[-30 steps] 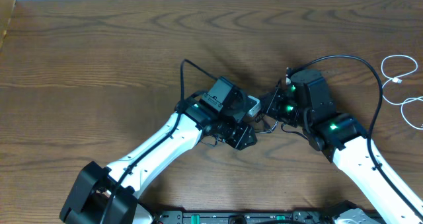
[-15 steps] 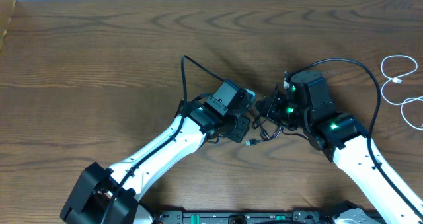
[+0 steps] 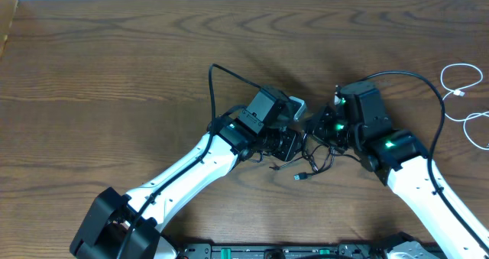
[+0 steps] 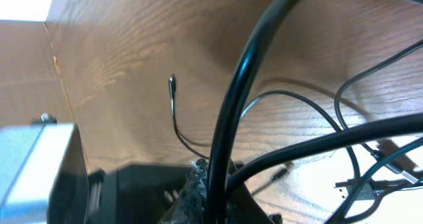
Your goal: Untangle cables
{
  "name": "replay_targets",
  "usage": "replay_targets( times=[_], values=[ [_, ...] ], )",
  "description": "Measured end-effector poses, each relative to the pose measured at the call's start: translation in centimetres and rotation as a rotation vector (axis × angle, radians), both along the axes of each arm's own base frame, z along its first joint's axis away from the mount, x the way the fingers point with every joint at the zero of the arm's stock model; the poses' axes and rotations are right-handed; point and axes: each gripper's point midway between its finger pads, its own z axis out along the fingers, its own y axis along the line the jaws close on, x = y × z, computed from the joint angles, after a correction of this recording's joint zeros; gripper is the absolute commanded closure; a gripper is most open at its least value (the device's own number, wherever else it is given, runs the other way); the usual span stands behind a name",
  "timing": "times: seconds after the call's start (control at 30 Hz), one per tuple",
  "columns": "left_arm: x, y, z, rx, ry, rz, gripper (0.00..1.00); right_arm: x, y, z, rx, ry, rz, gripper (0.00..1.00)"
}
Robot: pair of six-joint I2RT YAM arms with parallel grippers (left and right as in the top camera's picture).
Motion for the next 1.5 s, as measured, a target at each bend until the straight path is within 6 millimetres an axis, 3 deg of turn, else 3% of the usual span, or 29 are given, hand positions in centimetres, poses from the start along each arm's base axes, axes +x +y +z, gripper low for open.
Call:
replay_targets(
  times=[0.33,0.63,0.67,0.7,0.73,0.77,0.8,0.83,0.97,1.07,1.17,1.23,1.3,1.5],
  values=[
    [-0.5,-1.2,1.0,-0.075,0.011,-0.044,0.65,1.6,-3.6,-0.3,-0.003,0.026,-0.130,0.99],
    [0.5,-2.9,3.1,-0.178,-0.060,-0.076,0.65,1.3,-2.1,0.6,0.094,0.048,-0.096,0.99],
    [0.5,-2.9,3.1,-0.180,-0.061,-0.076,0.70,1.3,-1.9,0.8,0.105,0.044,-0.088,0.99],
    [0.5,-2.9,3.1,-0.180,-0.061,-0.076,0.81,1.3,-1.8,0.9,0.115,0.045,-0.084,0.99],
    [0.5,-2.9,3.1,-0.180,-0.059,-0.073,0.92,1.2,-1.6,1.0,0.124,0.045,-0.079,0.95],
    [0.5,-2.9,3.1,-0.180,-0.060,-0.074,0.92,1.2,-1.5,1.0,0.128,0.047,-0.076,0.89],
    [0.5,-2.9,3.1,-0.180,-0.057,-0.071,0.92,1.1,-1.5,1.0,0.128,0.053,-0.074,0.72],
    [0.5,-2.9,3.1,-0.180,-0.056,-0.072,0.92,0.9,-1.6,0.8,0.121,0.057,-0.069,0.71],
    [0.1,-2.5,2.5,-0.154,-0.029,-0.067,0.92,-0.8,-4.3,-2.1,-0.061,0.137,-0.111,0.67],
    [0.4,-1.7,2.2,-0.140,-0.014,-0.047,0.93,-2.4,-8.3,-4.3,-0.271,0.204,-0.191,0.63],
    [2.1,-0.3,2.7,-0.144,-0.028,0.008,0.93,-1.6,-9.5,-4.3,-0.356,0.138,-0.161,0.60],
    [3.0,0.6,3.3,-0.153,-0.040,0.042,0.92,-0.9,-8.7,-3.8,-0.355,0.071,-0.071,0.57],
    [3.5,1.2,4.3,-0.169,-0.059,0.066,0.92,-0.6,-6.7,-3.0,-0.311,-0.023,0.098,0.52],
    [3.8,1.6,7.3,-0.226,-0.115,0.090,0.93,-3.5,-0.8,-0.5,-0.124,-0.254,0.604,0.46]
  ],
)
